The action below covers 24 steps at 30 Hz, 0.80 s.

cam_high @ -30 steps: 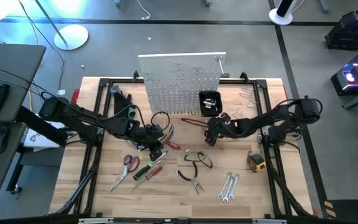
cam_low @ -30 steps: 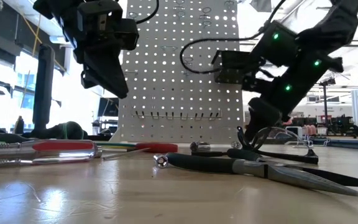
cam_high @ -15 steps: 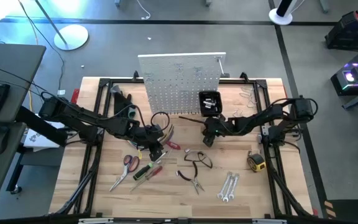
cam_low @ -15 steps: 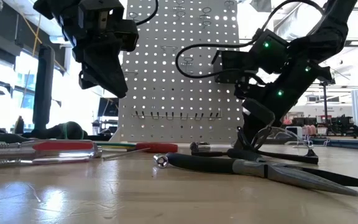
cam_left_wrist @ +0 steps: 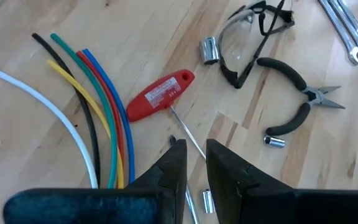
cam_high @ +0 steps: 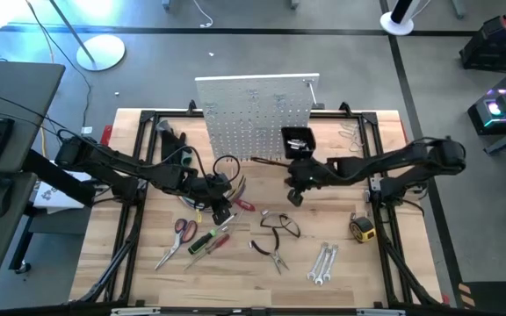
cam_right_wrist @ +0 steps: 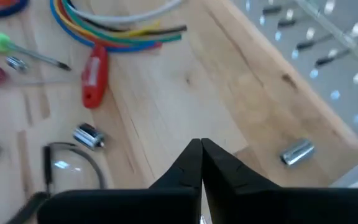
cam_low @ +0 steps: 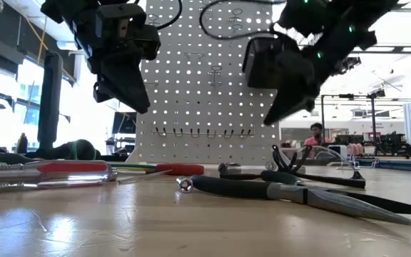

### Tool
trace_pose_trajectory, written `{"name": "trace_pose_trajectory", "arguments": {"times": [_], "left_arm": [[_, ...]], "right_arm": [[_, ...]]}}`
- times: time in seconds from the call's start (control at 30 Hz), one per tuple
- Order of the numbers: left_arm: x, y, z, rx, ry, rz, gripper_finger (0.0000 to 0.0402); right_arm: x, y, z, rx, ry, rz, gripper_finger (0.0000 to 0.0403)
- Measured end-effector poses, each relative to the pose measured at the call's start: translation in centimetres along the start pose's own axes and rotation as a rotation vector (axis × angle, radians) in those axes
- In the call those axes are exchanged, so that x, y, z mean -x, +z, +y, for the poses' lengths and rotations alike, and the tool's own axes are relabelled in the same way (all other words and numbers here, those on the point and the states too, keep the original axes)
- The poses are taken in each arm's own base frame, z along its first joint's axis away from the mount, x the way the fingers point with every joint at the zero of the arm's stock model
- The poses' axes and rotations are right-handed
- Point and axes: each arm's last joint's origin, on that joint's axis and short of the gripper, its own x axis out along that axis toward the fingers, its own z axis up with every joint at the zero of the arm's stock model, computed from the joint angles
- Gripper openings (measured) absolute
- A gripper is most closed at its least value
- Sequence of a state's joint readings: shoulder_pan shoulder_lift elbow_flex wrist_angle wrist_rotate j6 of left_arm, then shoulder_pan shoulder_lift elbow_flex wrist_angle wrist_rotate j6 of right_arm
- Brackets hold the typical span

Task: Hang tools onto peg board
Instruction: Put the socket into the black bin on the peg board

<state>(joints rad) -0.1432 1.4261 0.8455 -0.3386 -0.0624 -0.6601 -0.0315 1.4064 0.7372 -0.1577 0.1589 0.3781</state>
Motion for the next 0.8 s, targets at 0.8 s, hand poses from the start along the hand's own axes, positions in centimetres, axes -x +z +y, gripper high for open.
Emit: {"name": "trace_pose_trajectory", "arguments": {"times": [0.8], "left_arm": [[0.0,0.0,0.0,-0.037,0.001,0.000,0.0054]], "right_arm": [[0.9,-1.3,1.3,-0.043,0.101,0.128,0.0000]]}}
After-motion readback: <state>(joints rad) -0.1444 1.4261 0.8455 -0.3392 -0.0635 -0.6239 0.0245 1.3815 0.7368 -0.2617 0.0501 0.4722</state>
